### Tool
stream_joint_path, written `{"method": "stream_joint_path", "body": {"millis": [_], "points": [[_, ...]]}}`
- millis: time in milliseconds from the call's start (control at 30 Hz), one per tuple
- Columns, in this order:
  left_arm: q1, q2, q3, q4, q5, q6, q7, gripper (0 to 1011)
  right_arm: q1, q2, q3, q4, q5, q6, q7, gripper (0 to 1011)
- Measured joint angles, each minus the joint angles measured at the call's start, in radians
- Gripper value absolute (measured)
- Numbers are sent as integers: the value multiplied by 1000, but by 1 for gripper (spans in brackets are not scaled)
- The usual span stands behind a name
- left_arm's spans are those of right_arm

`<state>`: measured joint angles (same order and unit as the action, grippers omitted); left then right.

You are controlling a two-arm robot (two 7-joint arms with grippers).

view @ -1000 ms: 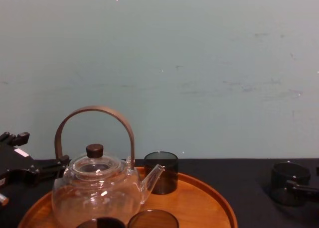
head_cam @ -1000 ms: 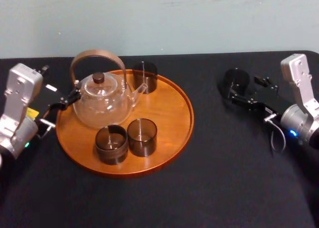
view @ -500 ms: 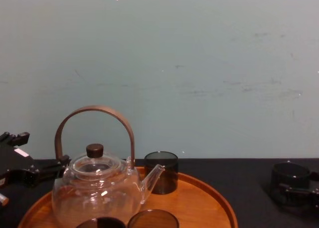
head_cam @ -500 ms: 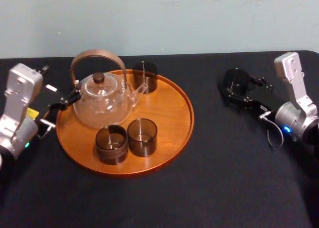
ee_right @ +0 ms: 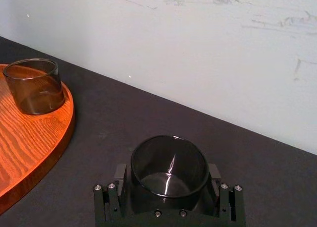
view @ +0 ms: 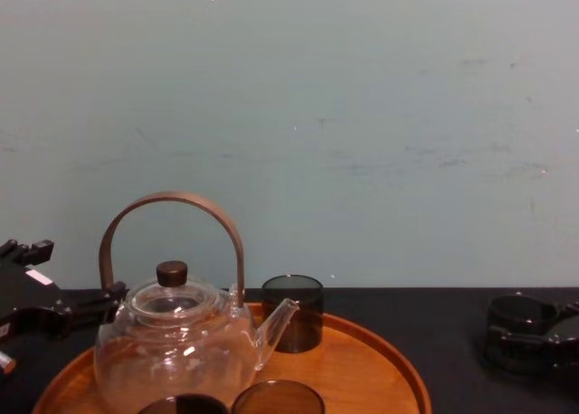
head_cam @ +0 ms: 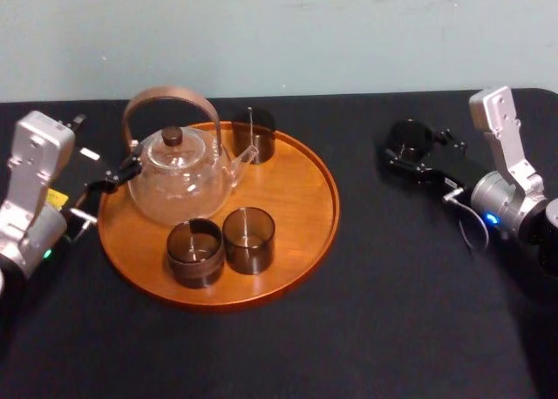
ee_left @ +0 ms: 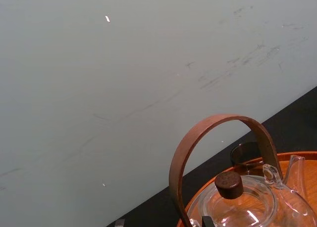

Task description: Pick up the glass from the table and place it on the tray.

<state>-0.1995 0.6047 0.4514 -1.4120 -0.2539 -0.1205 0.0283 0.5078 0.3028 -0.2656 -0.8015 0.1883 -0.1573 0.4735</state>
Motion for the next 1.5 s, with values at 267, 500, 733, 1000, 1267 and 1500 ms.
{"method": "stream_joint_path", "body": {"millis": [267, 500, 733, 1000, 1267, 1500], "points": [[0, 0, 0, 0, 0, 0, 0, 1010, 0, 1, 0, 0, 0, 0, -1, 1002], [0, 0, 0, 0, 0, 0, 0, 1009, -1, 1, 0, -2, 0, 0, -1, 918], [0, 0, 0, 0, 0, 0, 0, 1009, -2, 2, 0, -3, 1, 1, -1, 904], [0, 0, 0, 0, 0, 0, 0, 1010, -3, 2, 0, -4, 2, 1, -1, 905], [0, 0, 0, 0, 0, 0, 0, 1009, -4, 3, 2, 1, 19, -13, 34, 904], [0, 0, 0, 0, 0, 0, 0, 1010, -30, 16, -5, -68, 29, 0, 46, 905]]}}
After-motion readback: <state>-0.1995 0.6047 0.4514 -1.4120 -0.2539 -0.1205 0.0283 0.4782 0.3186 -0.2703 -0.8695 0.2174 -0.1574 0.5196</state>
